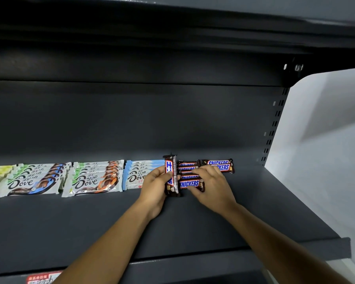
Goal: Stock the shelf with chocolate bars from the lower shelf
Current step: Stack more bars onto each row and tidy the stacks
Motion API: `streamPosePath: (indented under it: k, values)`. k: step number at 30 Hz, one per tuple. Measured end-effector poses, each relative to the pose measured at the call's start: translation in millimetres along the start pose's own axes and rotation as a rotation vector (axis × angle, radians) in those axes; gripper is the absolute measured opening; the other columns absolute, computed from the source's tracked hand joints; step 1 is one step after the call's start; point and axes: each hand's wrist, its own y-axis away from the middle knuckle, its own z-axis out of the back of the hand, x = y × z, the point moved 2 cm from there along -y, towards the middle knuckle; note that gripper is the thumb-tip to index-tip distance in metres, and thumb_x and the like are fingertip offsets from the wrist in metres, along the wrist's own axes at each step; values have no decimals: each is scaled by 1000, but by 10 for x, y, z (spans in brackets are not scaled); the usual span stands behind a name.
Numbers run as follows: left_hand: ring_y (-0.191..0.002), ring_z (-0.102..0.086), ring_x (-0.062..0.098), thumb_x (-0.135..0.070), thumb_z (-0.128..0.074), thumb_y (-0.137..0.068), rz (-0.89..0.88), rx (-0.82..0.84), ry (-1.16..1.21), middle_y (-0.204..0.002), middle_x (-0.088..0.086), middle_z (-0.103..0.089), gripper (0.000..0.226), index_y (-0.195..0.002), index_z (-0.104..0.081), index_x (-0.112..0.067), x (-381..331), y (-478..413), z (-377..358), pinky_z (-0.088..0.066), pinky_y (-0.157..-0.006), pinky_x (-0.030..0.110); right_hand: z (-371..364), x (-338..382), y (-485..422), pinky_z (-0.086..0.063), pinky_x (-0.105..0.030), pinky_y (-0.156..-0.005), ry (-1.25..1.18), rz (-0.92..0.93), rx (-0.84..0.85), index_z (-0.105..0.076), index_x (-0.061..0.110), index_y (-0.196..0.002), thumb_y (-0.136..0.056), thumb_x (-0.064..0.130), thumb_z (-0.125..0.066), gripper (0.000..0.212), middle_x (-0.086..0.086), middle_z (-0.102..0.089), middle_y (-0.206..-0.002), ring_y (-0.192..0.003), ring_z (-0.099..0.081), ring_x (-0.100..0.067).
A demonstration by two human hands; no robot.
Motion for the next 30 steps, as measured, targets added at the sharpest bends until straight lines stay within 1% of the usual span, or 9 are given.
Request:
streamPosePath:
  k: [3,6,9,12,16,21,23,26,30]
  values:
    - [-66,-67,16,-2,-48,-93,4,10,0,-82,11,-70,16,-97,-64,-4,-13,25,4,-54,-59,27,71,28,3,-40,-27,-90,-36,-24,-45,-62,13,-114,-83,32,-65,37,-1,-60,-109,-105,-50,-17]
    - [-68,-67,15,-4,-52,-93,-12,11,-22,-90,11,-69,15,-102,-64,-4,-33,47,-29,-54,-61,27,177,122,-8,-40,-22,-83,-131,-44,-80,-61,12,-113,-86,28,-61,31,0,-59,-106,-99,-53,-13]
    - [-70,-67,9,-7,-56,-91,-39,5,-71,-91,7,-70,15,-104,-63,-6,-75,82,-78,-53,-61,18,273,289,-9,-40,-14,-73,-246,-16,-122,-62,16,-109,-84,37,-54,33,10,-55,-99,-86,-53,-3]
    - [-75,-67,11,-7,-58,-90,-37,22,-51,-90,7,-70,13,-103,-61,-6,-114,113,-111,-54,-72,22,300,379,-5,-39,-10,-73,-275,2,-118,-61,20,-109,-78,46,-53,41,13,-56,-100,-85,-51,3]
    - [-79,-69,18,-6,-57,-91,-20,54,14,-91,14,-69,7,-97,-59,-4,-163,166,-152,-57,-71,26,301,396,5,-43,-21,-78,-236,27,-99,-58,18,-111,-75,34,-70,41,7,-58,-103,-92,-54,-8]
    - [-85,-67,16,3,-54,-89,-22,118,31,-92,12,-69,13,-90,-64,-6,-201,232,-186,-56,-81,26,326,377,32,-45,-30,-81,-131,19,-210,-63,11,-108,-76,17,-69,34,-3,-58,-101,-93,-53,-19]
    - [-88,-67,14,10,-51,-87,-46,160,-14,-92,7,-70,23,-95,-65,-7,-217,263,-198,-55,-84,26,338,366,30,-46,-30,-82,-208,-42,-190,-64,12,-111,-79,15,-67,32,-2,-58,-99,-93,-54,-17]
    - [-91,-68,9,13,-50,-86,-127,167,-160,-97,1,-72,34,-108,-65,-10,-245,287,-208,-53,-78,19,335,376,34,-52,-30,-81,-457,-120,-129,-63,16,-115,-83,8,-64,33,2,-60,-99,-89,-60,-11]
    - [-94,-66,12,9,-56,-86,-194,131,-295,-103,4,-71,32,-108,-66,-11,-216,309,-190,-50,-81,20,333,417,64,-52,-20,-81,-765,-237,-46,-58,21,-115,-87,-1,-57,36,4,-66,-103,-94,-64,-8]
